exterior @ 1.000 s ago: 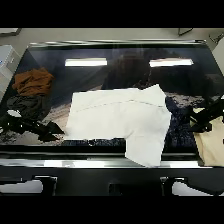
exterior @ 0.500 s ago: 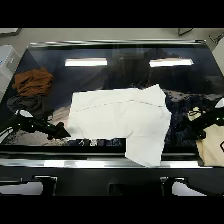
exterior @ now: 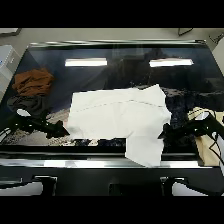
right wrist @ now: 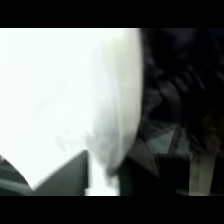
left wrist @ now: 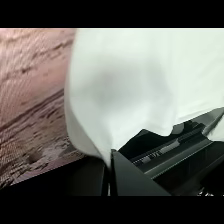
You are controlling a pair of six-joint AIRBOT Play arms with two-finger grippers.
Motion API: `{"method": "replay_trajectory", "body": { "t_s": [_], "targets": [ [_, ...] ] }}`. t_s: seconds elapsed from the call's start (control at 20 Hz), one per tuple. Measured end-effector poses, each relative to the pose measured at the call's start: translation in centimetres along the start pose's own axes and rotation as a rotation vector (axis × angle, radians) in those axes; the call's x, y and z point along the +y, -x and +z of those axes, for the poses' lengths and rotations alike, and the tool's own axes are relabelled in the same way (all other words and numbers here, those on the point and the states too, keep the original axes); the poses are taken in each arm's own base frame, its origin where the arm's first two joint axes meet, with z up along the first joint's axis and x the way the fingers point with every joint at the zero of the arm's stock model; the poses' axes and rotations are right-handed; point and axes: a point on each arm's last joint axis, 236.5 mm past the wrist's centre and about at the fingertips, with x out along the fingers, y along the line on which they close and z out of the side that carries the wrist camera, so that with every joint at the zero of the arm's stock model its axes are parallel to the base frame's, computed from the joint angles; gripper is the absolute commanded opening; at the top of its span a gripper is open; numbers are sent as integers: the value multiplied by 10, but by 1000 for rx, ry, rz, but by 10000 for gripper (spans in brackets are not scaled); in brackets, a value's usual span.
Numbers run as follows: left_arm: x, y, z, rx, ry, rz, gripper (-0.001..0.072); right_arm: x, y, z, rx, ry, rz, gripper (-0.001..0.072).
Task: Fold the clothes and pants, and hang the long-sleeved shirts on hangers.
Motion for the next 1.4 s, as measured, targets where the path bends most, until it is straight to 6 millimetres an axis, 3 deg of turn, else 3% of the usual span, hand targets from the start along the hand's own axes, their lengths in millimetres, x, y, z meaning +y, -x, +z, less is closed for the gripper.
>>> {"method": "replay_trajectory", "body": {
  "t_s": [0.15, 0.25, 0.35, 0.45, 0.5, 0.6, 0.65, 0.7, 0.8, 0.9, 1.0, 1.15, 1.25, 1.3, 1.4],
  "targets": [
    [-9, 14, 10, -49, -36, 5, 25, 14, 11, 24, -101, 62, -12, 36],
    [-25, 40, 28, -135, -98, 13, 25, 36, 48, 43, -200, 139, -11, 36],
    [-61, 94, 57, -297, -215, 29, 25, 74, 114, 63, -375, 246, 4, 36],
    [-118, 179, 79, -537, -376, 52, 25, 124, 212, 74, -647, 387, 17, 36],
    [-151, 227, 80, -670, -460, 69, 25, 153, 273, 68, -818, 471, 26, 36],
    [-225, 331, 56, -974, -639, 98, 25, 196, 392, 28, -1163, 618, 2, 36],
    [-260, 377, 29, -1113, -724, 118, 25, 211, 444, -5, -1325, 675, -12, 36],
    [-286, 410, 1, -1228, -791, 138, 25, 220, 483, -39, -1453, 715, -28, 36],
    [-327, 453, -62, -1404, -894, 164, 25, 225, 537, -108, -1658, 764, -62, 36],
    [-355, 479, -119, -1550, -967, 173, 25, 225, 566, -167, -1804, 796, -73, 36],
    [-374, 495, -164, -1663, -1019, 165, 25, 222, 586, -215, -1926, 813, -77, 35],
    [-390, 508, -209, -1782, -1066, 152, 24, 217, 606, -258, -2057, 811, -84, 35],
    [-392, 510, -217, -1799, -1072, 152, 24, 213, 611, -267, -2085, 794, -82, 35],
    [-390, 509, -214, -1792, -1063, 156, 25, 212, 609, -261, -2069, 786, -86, 35],
    [-373, 495, -179, -1689, -1000, 158, 24, 210, 591, -224, -1942, 757, -101, 35]
  ]
}}
